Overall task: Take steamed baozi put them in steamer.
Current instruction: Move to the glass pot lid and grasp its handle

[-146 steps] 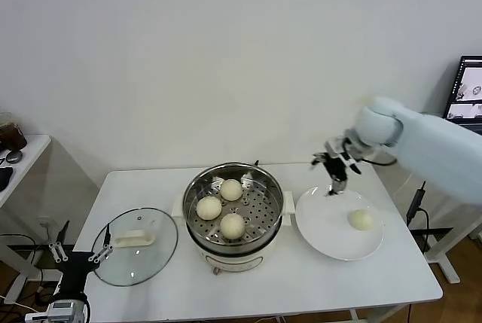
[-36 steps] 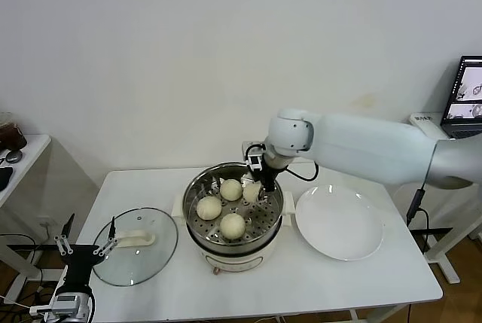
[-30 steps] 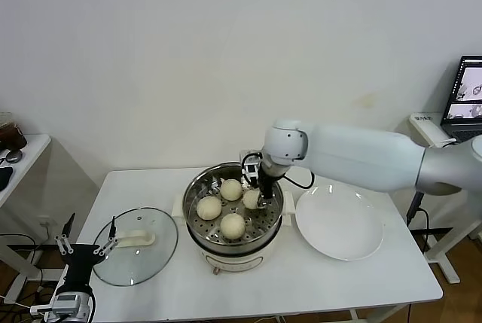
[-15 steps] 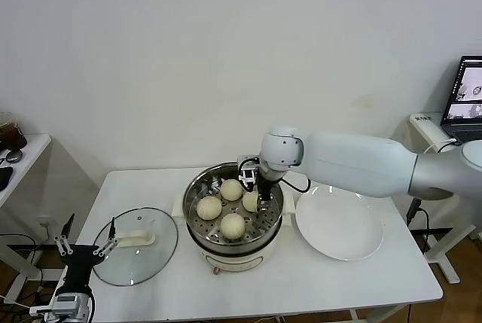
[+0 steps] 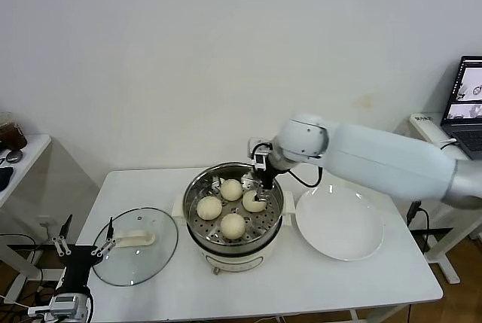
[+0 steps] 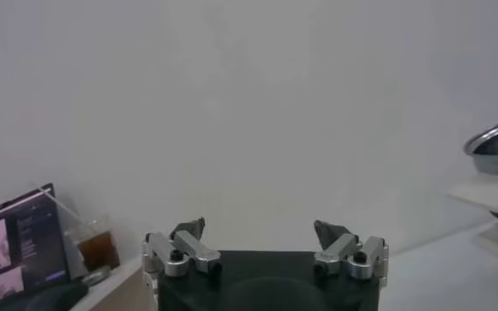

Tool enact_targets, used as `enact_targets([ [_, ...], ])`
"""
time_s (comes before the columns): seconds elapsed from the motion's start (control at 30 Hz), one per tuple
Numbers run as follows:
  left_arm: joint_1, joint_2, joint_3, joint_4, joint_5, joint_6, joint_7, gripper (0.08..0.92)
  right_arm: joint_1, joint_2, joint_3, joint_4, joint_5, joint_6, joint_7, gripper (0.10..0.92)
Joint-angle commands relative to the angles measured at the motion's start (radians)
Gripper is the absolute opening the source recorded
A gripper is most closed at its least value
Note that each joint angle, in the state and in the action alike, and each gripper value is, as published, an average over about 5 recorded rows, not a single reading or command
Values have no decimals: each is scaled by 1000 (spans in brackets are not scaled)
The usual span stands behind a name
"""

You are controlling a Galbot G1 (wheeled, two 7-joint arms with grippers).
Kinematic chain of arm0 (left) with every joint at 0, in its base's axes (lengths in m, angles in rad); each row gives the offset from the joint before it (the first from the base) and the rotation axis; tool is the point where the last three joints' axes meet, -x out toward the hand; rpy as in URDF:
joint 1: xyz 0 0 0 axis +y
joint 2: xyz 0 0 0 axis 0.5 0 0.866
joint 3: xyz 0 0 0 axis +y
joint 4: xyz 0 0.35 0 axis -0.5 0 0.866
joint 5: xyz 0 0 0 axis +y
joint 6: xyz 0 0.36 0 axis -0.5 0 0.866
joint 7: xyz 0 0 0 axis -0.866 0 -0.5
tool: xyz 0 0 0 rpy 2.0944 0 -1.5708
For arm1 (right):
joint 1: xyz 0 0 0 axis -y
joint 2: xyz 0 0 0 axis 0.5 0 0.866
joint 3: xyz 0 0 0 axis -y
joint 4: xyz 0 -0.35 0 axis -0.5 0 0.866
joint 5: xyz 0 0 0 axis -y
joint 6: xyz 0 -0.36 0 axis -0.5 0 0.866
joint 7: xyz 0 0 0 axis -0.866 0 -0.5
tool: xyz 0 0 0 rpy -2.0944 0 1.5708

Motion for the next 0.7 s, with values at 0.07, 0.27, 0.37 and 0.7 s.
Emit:
enact_targets([
  [0.07,1,-5,1,-1,1,-3,2,823,-658,-270,598,242,80,218,527,823],
  [0.27,6,-16,4,-4,3,-17,-5,823,-1233,-210,1058,254,-111,581,613,823],
  [0.37,6,-25,8,-7,8,-33,-15,823,-1462,-114,1273,231,-244,762,576,823],
  [0.7,11,-47,52,-16,150,-14,-47,823,-1806,327,1764,281,-482,1070,432,823],
])
